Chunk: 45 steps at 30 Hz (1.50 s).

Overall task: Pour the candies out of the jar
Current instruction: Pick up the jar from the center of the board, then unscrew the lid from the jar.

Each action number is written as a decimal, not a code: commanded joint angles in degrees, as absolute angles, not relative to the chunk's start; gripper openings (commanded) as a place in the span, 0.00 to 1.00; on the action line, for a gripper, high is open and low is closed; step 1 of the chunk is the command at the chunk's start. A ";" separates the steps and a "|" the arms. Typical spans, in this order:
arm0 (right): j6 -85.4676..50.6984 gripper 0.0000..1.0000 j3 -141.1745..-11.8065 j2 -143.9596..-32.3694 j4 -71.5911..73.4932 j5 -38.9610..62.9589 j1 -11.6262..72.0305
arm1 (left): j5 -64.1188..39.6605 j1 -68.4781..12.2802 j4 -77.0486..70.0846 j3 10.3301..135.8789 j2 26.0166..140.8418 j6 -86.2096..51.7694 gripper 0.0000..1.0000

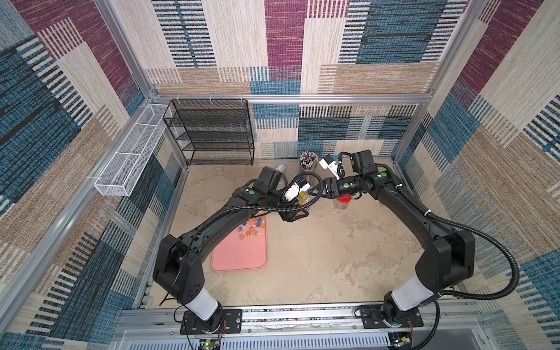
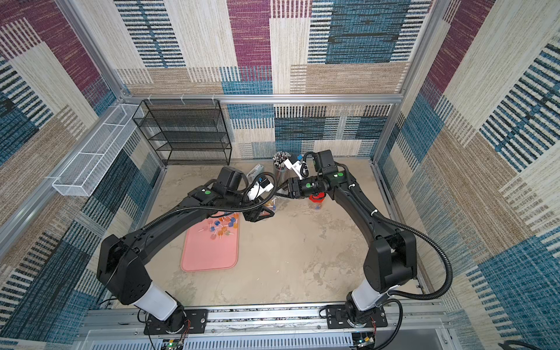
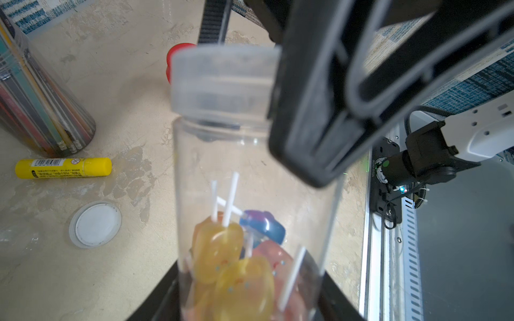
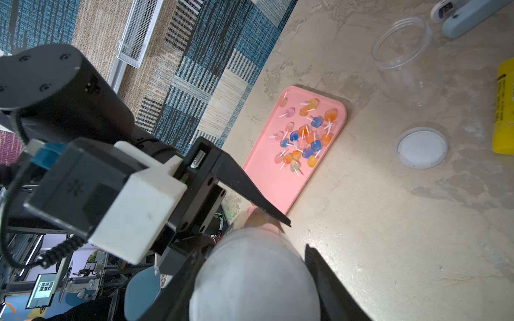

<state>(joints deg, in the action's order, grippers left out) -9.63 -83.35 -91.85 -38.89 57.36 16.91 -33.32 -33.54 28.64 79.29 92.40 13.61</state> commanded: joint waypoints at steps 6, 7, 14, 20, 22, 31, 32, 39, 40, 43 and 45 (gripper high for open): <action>-11.68 0.46 -83.50 -91.17 -36.58 58.71 17.02 | -29.15 -33.30 27.23 79.19 91.98 12.94 0.10; -12.09 0.48 -83.52 -91.10 -36.04 58.86 16.97 | -28.87 -33.24 27.05 79.06 91.91 12.74 0.00; -18.18 0.81 -83.80 -90.35 -30.26 56.44 16.94 | -28.14 -33.30 26.82 78.78 90.94 12.61 0.00; -25.49 0.83 -83.17 -88.55 -24.72 49.16 16.89 | -25.50 -33.31 24.73 77.34 89.64 10.63 0.00; -27.34 0.82 -82.45 -87.87 -23.45 45.60 16.96 | -25.34 -33.31 25.44 77.78 90.02 10.34 0.00; -34.10 0.78 -77.28 -84.41 -17.67 29.40 21.43 | -21.08 -33.29 24.11 77.96 90.61 6.72 0.00; -34.63 0.77 -76.71 -84.14 -16.95 28.26 21.77 | -20.55 -33.31 24.04 77.96 90.52 6.63 0.00; -37.36 0.75 -74.48 -84.61 -13.01 25.49 24.46 | -19.46 -33.24 23.78 78.06 90.43 6.35 0.00; -37.51 0.74 -74.37 -84.80 -12.40 25.48 24.84 | -19.51 -33.26 23.75 78.01 90.47 6.25 0.00; -37.62 0.73 -74.84 -85.64 -11.87 25.32 25.55 | -19.69 -33.31 23.74 77.92 90.52 5.98 0.00; -37.62 0.73 -75.04 -86.15 -11.70 25.27 25.88 | -19.60 -33.27 23.64 77.83 90.35 5.89 0.00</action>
